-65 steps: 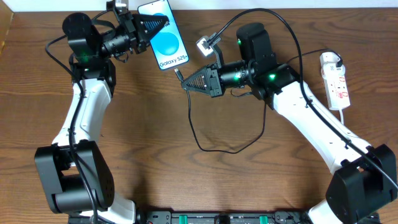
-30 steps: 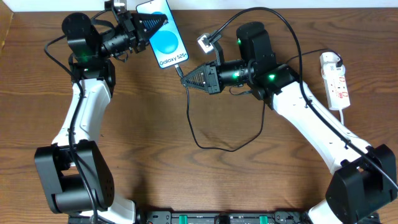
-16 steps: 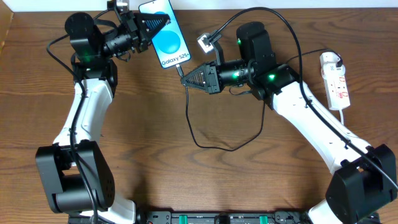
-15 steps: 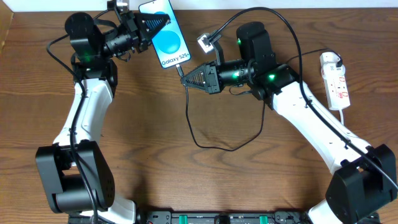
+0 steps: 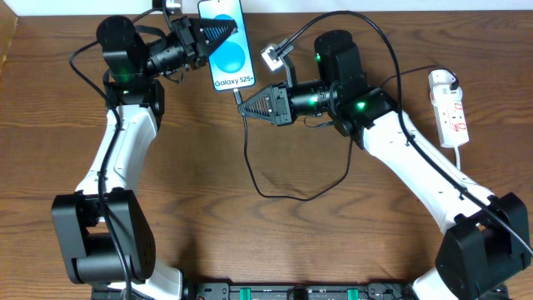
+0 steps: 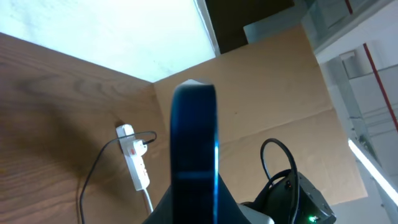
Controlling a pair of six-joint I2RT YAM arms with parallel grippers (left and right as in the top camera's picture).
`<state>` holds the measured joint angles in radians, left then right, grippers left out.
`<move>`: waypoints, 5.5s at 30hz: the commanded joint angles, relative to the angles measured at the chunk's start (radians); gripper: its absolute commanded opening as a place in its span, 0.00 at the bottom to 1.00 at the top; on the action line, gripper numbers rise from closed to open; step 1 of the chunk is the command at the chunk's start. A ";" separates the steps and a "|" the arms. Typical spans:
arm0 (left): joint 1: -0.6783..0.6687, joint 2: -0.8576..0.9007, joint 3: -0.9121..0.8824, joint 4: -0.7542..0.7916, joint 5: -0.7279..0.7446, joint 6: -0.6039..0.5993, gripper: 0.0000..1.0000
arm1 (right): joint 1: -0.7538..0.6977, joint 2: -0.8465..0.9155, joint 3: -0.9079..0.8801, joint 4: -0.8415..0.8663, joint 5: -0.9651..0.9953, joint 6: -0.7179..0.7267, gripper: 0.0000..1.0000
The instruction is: Plug charger to phone and switch on socket
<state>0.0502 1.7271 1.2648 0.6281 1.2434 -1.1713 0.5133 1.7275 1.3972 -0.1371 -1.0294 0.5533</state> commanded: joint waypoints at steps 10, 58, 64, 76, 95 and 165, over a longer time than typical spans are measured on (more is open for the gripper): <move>-0.017 -0.008 0.007 0.001 0.099 0.053 0.07 | -0.010 -0.013 0.014 0.100 0.207 0.127 0.01; -0.141 -0.008 0.002 -0.859 -0.296 0.614 0.07 | -0.990 0.261 0.014 -0.386 0.702 -0.319 0.01; -0.141 -0.008 0.002 -0.859 -0.296 0.614 0.07 | -0.986 0.317 0.014 -0.305 0.648 -0.345 0.01; -0.141 -0.008 0.002 -0.859 -0.296 0.614 0.07 | -0.963 0.355 0.014 -0.274 0.650 -0.353 0.01; -0.141 -0.008 0.002 -0.860 -0.295 0.614 0.07 | -0.941 0.402 0.014 -0.304 0.633 -0.352 0.01; -0.141 0.227 0.001 -0.979 -0.351 0.797 0.07 | -0.783 -0.158 0.048 -0.579 0.726 -0.315 0.01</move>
<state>-0.0917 1.9423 1.2514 -0.3496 0.8917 -0.3912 -0.3302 1.5734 1.4509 -0.7116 -0.3435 0.2661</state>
